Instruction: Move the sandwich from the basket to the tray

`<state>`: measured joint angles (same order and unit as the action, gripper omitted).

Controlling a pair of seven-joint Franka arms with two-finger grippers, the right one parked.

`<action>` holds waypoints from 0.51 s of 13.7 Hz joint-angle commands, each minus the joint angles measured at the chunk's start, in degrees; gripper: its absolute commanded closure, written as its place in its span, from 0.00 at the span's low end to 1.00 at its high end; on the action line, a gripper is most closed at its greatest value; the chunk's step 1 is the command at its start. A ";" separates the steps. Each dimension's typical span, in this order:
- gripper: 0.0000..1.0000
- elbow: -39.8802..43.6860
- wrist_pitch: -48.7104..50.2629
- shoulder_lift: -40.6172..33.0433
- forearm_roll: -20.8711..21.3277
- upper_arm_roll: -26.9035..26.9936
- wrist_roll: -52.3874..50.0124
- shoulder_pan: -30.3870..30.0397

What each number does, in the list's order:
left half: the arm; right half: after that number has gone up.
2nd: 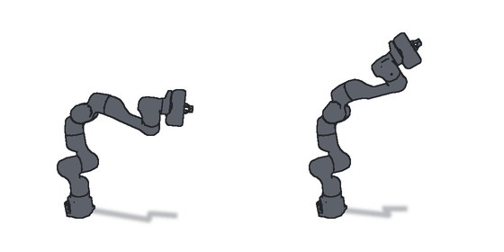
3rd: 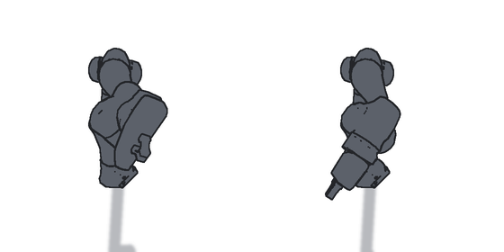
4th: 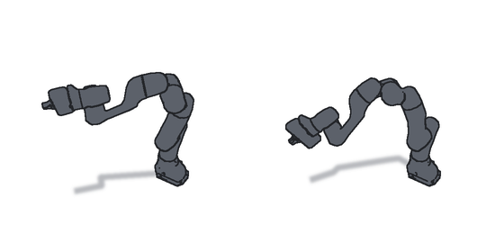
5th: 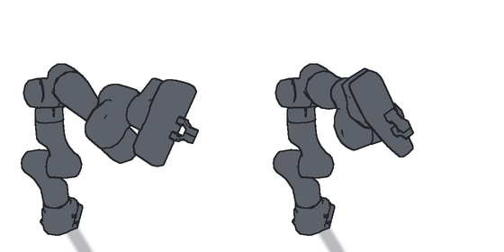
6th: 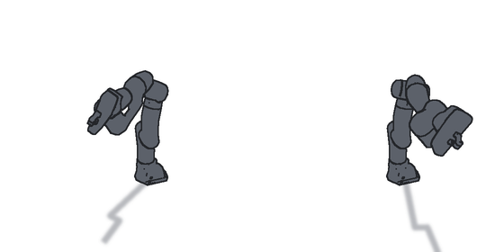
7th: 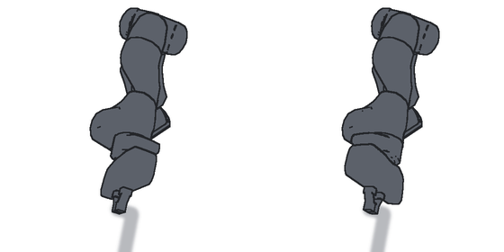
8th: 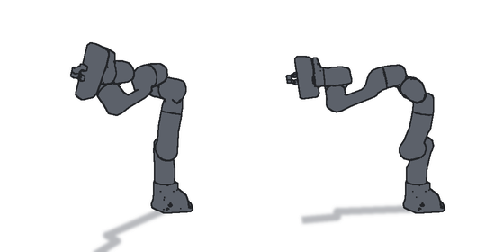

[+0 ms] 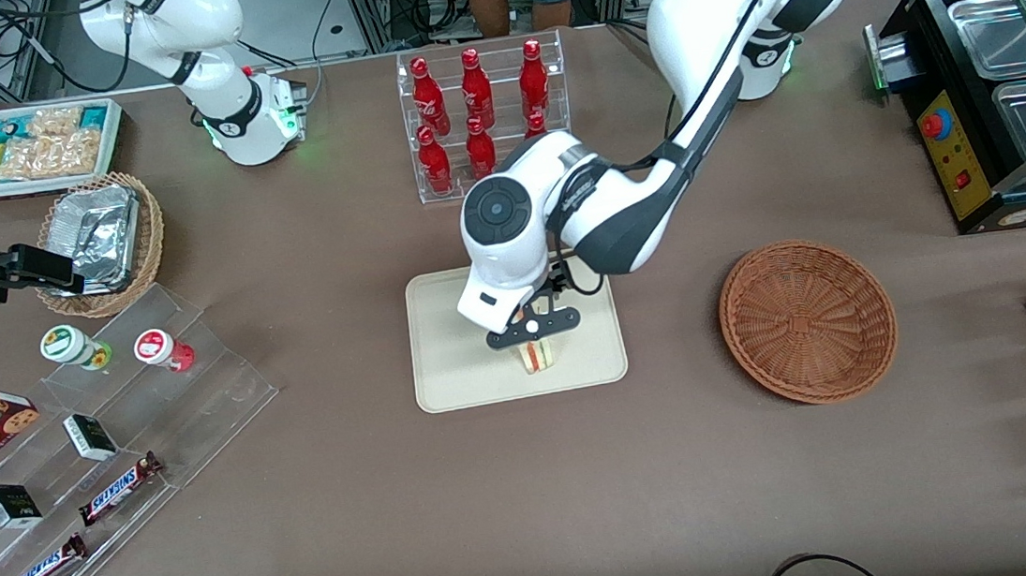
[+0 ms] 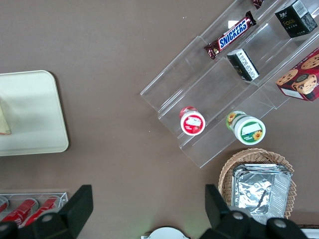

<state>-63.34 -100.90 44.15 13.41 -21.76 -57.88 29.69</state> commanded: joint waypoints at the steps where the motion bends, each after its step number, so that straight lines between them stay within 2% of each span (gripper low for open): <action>1: 0.00 -0.20 2.63 -2.04 -0.66 0.49 1.28 -2.43; 7: 0.00 -1.17 11.24 -6.35 -1.98 0.05 15.76 -13.68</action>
<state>-63.22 -92.20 40.02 13.04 -21.21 -46.14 19.22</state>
